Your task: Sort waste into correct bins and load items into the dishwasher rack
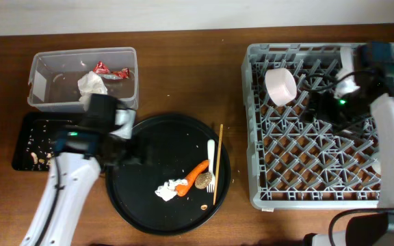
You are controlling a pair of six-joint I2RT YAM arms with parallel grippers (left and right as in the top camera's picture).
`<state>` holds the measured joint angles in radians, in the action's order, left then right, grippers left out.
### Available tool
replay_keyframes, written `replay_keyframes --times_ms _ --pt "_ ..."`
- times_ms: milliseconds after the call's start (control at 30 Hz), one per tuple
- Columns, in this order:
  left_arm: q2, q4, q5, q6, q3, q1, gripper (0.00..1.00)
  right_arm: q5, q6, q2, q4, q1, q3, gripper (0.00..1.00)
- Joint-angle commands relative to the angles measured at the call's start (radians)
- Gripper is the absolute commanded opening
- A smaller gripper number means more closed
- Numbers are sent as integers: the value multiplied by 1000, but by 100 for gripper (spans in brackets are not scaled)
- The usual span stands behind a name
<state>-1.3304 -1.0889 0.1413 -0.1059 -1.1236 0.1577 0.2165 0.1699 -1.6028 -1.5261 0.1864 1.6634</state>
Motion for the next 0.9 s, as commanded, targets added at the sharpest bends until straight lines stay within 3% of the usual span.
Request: replay_keyframes --times_ms 0,167,267,300,400,500,600,700,767,867 --pt "-91 -1 6 16 53 148 99 42 -72 29 -5 57 -3 91" --pt "-363 15 55 16 96 318 96 34 -73 27 0 56 -5 91" --pt "-406 13 57 16 97 351 52 14 -73 27 3 56 -5 91" --pt "-407 13 57 16 103 351 44 12 -72 27 3 56 -5 91" --pt "-407 46 57 16 172 351 40 12 -72 27 3 56 -5 91" --pt "-406 66 36 0 172 349 1 12 -72 27 3 56 -5 91" --pt "-360 32 -17 -21 72 315 1 12 -72 27 3 56 -5 91" --pt "-306 -9 -114 -21 -214 158 1 12 -73 27 3 56 -5 92" --pt "-306 84 -168 -21 -319 66 1 12 -73 27 3 56 -5 92" --pt "-363 414 -168 -21 -326 -63 0 12 -72 27 3 56 -5 92"
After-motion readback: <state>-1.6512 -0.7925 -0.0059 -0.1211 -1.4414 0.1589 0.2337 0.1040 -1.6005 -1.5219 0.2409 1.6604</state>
